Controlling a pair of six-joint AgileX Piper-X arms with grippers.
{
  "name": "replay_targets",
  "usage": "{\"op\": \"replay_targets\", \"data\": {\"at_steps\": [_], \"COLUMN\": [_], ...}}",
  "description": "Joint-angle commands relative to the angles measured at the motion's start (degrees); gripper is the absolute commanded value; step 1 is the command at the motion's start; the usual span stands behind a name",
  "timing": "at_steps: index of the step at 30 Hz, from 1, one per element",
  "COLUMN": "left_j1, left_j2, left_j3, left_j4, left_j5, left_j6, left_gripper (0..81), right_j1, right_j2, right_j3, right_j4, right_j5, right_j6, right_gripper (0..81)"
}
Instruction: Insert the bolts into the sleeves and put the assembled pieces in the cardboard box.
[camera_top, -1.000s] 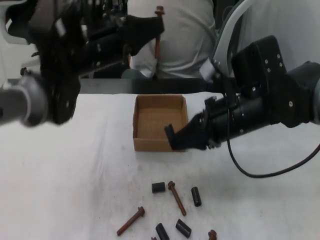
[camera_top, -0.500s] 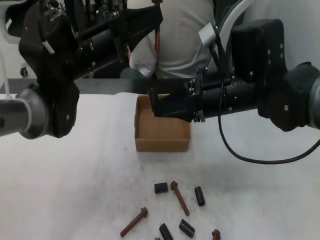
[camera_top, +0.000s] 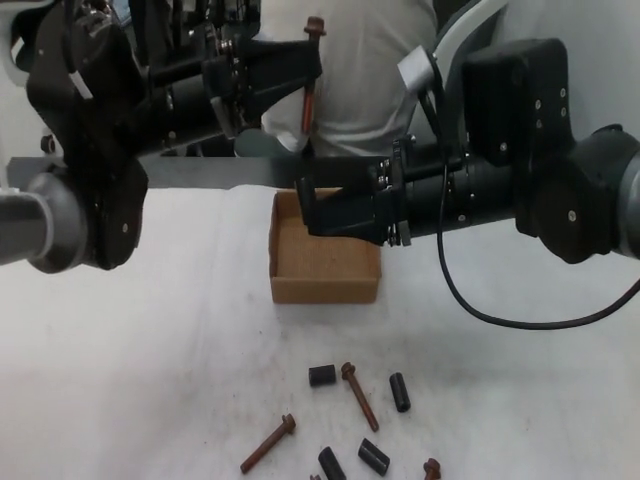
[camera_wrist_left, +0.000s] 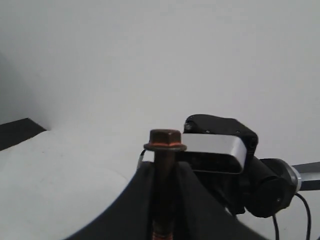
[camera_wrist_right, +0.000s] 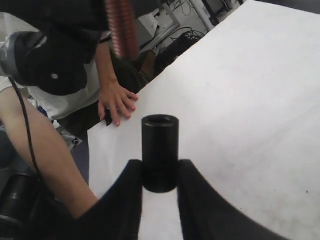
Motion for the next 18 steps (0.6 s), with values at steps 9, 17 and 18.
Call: {"op": "replay_targets", "data": {"at_steps": [9,17,18], "left_j1": [-0.5,-0.5,-0.5], "left_j2": [-1.4,-2.3,-2.2], "left_j3": [-0.3,-0.5,-0.5], "left_j4": [4.1,2.9,2.1], "left_j5": [-0.3,-3.8,-3.8], "left_j6": [5.9,6.0,5.4], "left_gripper": [0.2,0.2,0.2], "right_j1": [0.0,0.0,0.0], "right_j2": [-0.5,-0.5,-0.5], "right_j3": [-0.2,1.1,2.0], "right_j4": [-16.2,-16.1,-16.1], "right_j5": [-0.6,-0.2,-0.4], "right_j6": [9.5,9.5,9.5], "right_gripper": [0.8,0.8,0.8]}}
